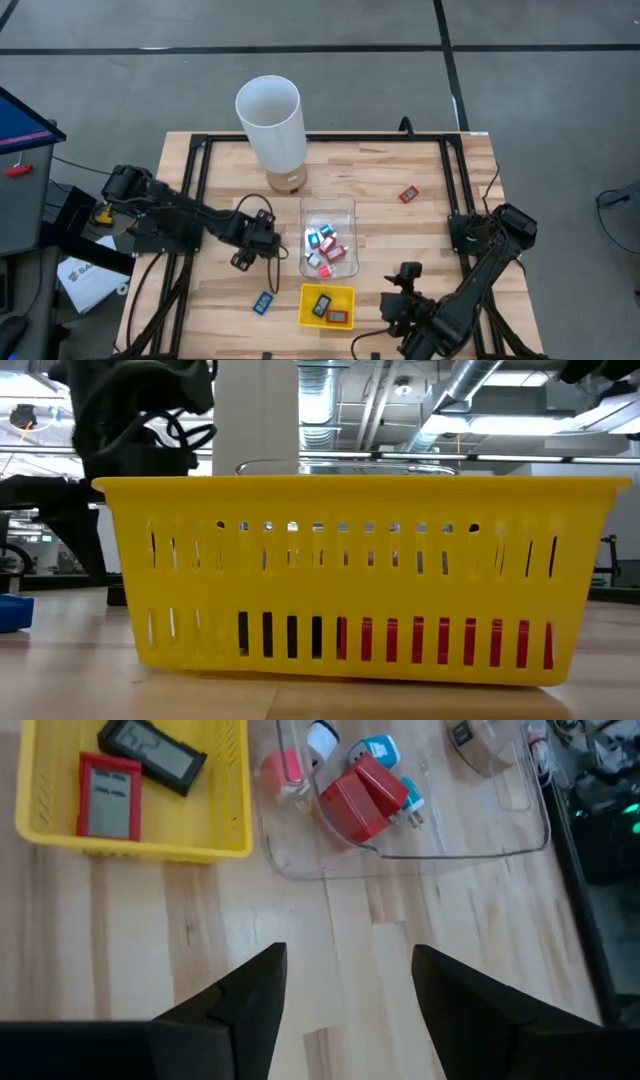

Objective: Pick & Place Office items
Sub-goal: Put the black digital clock into the yellow bin

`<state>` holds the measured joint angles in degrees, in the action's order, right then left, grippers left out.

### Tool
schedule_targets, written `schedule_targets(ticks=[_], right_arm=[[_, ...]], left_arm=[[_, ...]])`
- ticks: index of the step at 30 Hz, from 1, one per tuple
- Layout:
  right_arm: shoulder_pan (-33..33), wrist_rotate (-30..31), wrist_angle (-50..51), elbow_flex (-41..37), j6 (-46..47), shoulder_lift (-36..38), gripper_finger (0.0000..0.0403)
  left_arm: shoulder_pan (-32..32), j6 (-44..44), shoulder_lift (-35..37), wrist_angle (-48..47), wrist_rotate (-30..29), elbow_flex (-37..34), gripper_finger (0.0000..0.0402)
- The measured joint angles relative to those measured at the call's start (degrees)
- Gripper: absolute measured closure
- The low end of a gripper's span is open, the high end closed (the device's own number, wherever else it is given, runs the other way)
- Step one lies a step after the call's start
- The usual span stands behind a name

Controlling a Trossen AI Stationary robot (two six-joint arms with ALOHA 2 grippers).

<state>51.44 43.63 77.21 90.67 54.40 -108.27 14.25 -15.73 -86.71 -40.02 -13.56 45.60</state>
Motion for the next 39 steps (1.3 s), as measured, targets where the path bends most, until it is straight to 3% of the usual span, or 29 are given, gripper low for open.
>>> schedule_targets(ticks=[12,26,32,36,39], right_arm=[[1.92,-0.03,-0.16,0.0,9.84,0.0,0.0194],[2.19,-0.05,-0.76,0.0,9.4,0.0,0.0194],[2.17,-0.05,-0.33,0.0,8.6,0.0,0.0194],[2.21,-0.05,0.5,0.0,8.6,-0.02,0.0197],[2.33,-0.05,1.74,0.0,8.62,-0.02,0.0201]], left_arm=[[-4.4,-5.52,-0.03,2.8,7.52,-1.58,0.0114],[-4.38,-1.79,0.13,10.92,11.02,-6.25,0.0164],[-4.15,2.91,0.04,13.22,12.0,-6.51,0.0222],[-3.22,6.1,-0.12,19.67,16.44,-6.49,0.0269],[-0.71,8.56,-0.14,26.18,19.62,-6.52,0.0271]])
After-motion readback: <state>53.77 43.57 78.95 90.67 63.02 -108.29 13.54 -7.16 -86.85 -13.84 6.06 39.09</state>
